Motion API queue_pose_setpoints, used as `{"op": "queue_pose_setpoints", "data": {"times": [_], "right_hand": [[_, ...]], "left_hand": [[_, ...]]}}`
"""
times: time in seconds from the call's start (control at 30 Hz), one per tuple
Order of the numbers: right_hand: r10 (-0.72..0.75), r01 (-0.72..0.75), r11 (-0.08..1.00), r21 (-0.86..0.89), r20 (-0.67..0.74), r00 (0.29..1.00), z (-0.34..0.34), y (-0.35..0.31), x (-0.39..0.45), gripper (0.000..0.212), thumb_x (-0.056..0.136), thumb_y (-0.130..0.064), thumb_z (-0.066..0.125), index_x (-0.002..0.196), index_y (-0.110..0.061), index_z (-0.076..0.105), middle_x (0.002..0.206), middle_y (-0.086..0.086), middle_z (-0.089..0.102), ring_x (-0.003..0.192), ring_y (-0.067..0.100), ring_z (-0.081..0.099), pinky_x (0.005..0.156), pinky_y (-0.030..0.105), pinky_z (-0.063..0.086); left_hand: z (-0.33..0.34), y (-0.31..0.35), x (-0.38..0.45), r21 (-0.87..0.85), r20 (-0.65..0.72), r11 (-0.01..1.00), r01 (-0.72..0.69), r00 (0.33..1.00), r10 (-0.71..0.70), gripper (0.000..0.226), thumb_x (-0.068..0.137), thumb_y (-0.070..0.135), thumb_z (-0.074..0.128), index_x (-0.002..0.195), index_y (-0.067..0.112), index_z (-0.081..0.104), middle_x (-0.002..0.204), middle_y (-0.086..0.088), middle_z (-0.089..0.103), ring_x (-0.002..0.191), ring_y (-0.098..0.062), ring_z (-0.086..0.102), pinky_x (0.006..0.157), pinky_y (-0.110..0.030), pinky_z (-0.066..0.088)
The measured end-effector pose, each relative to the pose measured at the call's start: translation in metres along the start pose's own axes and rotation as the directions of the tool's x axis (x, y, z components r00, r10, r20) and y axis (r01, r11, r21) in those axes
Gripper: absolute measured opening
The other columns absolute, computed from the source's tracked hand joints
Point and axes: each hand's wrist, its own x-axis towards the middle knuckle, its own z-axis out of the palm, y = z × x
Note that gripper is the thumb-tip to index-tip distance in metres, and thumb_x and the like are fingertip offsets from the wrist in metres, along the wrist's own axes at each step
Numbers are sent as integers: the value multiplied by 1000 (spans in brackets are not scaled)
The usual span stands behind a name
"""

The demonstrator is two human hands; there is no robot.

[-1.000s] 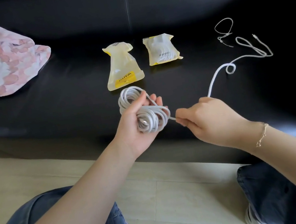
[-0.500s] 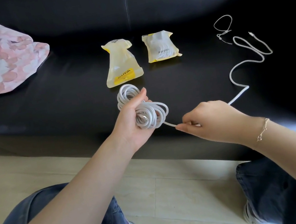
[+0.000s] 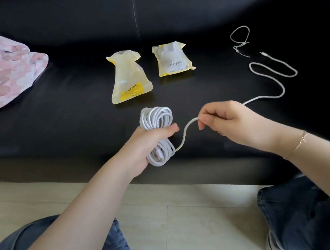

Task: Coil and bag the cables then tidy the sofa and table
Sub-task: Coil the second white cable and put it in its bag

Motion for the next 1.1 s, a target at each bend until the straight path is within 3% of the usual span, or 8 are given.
{"op": "queue_pose_setpoints", "data": {"times": [0.17,0.33,0.43,0.6,0.7,0.8,0.9,1.1], "right_hand": [[-8,6,964,267,5,1000,0,-8,0,28,104,-18,43,84,-11,61,58,-5,37,53,11,31,50,22,30],[9,14,921,390,-57,998,-4,-11,1,30,104,-21,41,84,-9,60,60,2,34,55,18,29,54,33,27],[63,-18,955,297,-143,988,-2,-12,0,34,102,-30,48,76,-10,58,54,-4,35,50,12,30,52,25,29],[94,-69,993,97,-285,954,-4,-7,4,43,96,-37,55,67,-5,51,50,-7,34,44,5,28,43,14,26],[13,20,994,104,-307,951,-3,-7,3,33,99,-28,52,75,-8,58,52,-8,36,46,6,29,46,18,27],[-175,173,984,-32,-313,934,2,-6,-1,26,101,-29,50,82,-13,59,58,-7,44,52,8,36,53,26,33],[-334,297,940,-167,-274,902,11,-8,-5,25,99,-32,52,86,-13,64,64,-7,54,56,12,47,53,32,42],[-192,172,981,-86,-355,915,7,-7,1,30,91,-42,64,73,-18,64,52,-7,46,49,10,39,51,31,38]], "left_hand": [[8,2,-8,-245,194,965,-92,971,142,27,95,14,60,121,10,59,112,-8,73,105,-20,70,94,-35,53],[14,3,-15,-199,269,969,-146,943,198,22,96,23,56,108,8,66,108,-4,74,106,-17,69,89,-29,55],[18,4,-15,-286,227,947,-146,950,215,14,94,21,58,88,9,62,84,-5,69,94,-23,72,82,-33,58],[14,5,-9,-491,147,869,55,989,21,18,92,27,63,82,13,65,70,-3,60,66,-18,62,78,-35,56],[13,6,-8,-415,175,906,88,984,-15,21,88,32,69,80,13,64,67,-3,58,61,-16,58,77,-36,56],[18,3,-7,19,125,999,34,992,-36,26,77,32,81,88,14,66,65,-4,62,59,-16,61,77,-38,56],[25,-2,-7,313,36,950,-3,999,-9,29,78,37,81,85,15,64,63,-4,63,54,-14,63,61,-29,53],[23,2,-5,34,53,991,127,990,-129,36,87,41,70,81,7,61,67,-7,59,61,-23,61,80,-42,58]]}}
